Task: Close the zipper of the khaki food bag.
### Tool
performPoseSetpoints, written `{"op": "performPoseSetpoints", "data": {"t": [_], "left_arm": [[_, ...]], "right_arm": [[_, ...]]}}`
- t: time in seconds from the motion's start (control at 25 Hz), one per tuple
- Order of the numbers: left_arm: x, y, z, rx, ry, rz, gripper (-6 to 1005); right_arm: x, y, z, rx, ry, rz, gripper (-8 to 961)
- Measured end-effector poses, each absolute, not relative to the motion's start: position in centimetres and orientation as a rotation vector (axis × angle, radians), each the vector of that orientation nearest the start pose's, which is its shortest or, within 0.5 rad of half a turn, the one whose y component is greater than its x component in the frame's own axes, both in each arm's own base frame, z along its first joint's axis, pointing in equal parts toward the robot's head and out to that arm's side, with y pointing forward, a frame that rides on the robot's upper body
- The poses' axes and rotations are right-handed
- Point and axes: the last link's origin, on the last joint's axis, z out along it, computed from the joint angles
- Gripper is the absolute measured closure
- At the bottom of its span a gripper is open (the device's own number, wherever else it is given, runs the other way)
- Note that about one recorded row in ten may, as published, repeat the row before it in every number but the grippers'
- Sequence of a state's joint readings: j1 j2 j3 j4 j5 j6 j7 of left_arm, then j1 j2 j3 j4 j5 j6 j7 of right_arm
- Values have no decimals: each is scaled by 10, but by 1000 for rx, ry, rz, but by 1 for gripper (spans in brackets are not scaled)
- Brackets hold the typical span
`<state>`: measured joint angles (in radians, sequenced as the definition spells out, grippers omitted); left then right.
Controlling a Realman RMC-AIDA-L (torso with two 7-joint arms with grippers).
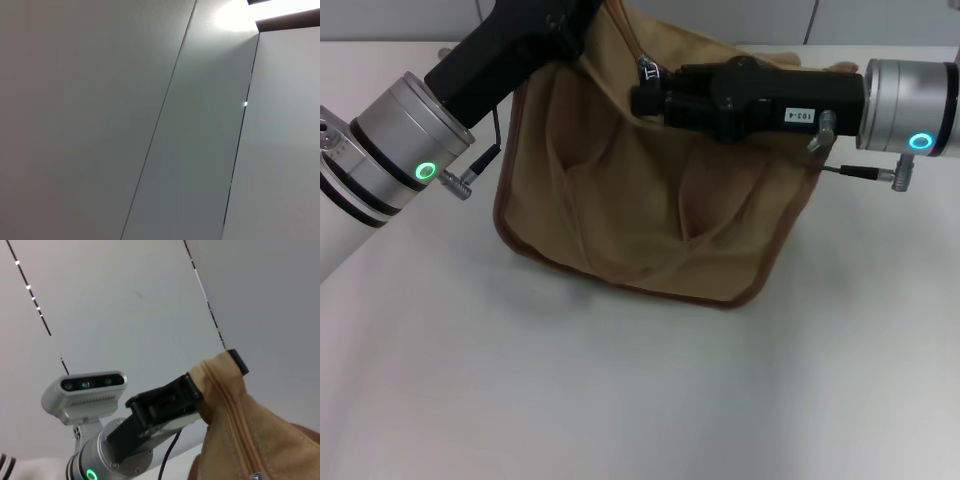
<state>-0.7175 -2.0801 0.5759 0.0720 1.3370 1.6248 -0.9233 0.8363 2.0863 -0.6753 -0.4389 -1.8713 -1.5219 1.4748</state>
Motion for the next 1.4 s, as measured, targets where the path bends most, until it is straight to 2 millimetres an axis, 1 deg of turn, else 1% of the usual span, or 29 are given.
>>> {"op": "performPoseSetpoints", "data": {"t": [0.04,0.24,0.32,0.56,0.8,0.84,0.88,1.0,1.04,1.08,1.24,1.4], "left_arm": [[-192,359,-13,-2127,-491,-1541,978],[-192,360,-13,-2124,-492,-1537,978],[-192,360,-13,-2122,-494,-1537,978],[-192,360,-13,-2117,-501,-1538,978],[-192,360,-13,-2116,-504,-1538,978],[-193,360,-14,-2116,-505,-1539,978],[-193,360,-14,-2116,-505,-1539,978],[-194,359,-13,-2114,-507,-1539,978],[-194,359,-13,-2112,-508,-1540,978],[-194,359,-13,-2112,-508,-1540,978],[-196,358,-12,-2108,-511,-1542,978],[-197,357,-12,-2106,-512,-1541,978]], "right_arm": [[157,382,-29,-2802,596,1027,558],[158,382,-29,-2791,580,1035,655],[158,382,-29,-2787,582,1038,875],[163,381,-26,-2747,581,1066,953],[167,380,-26,-2744,594,1053,947],[172,377,-26,-2737,604,1052,946],[172,377,-26,-2737,604,1052,945],[181,371,-24,-2729,596,1059,942],[187,367,-21,-2719,591,1067,941],[187,367,-21,-2719,591,1067,940],[198,357,-13,-2712,588,1080,937],[206,352,-9,-2699,595,1080,933]]}}
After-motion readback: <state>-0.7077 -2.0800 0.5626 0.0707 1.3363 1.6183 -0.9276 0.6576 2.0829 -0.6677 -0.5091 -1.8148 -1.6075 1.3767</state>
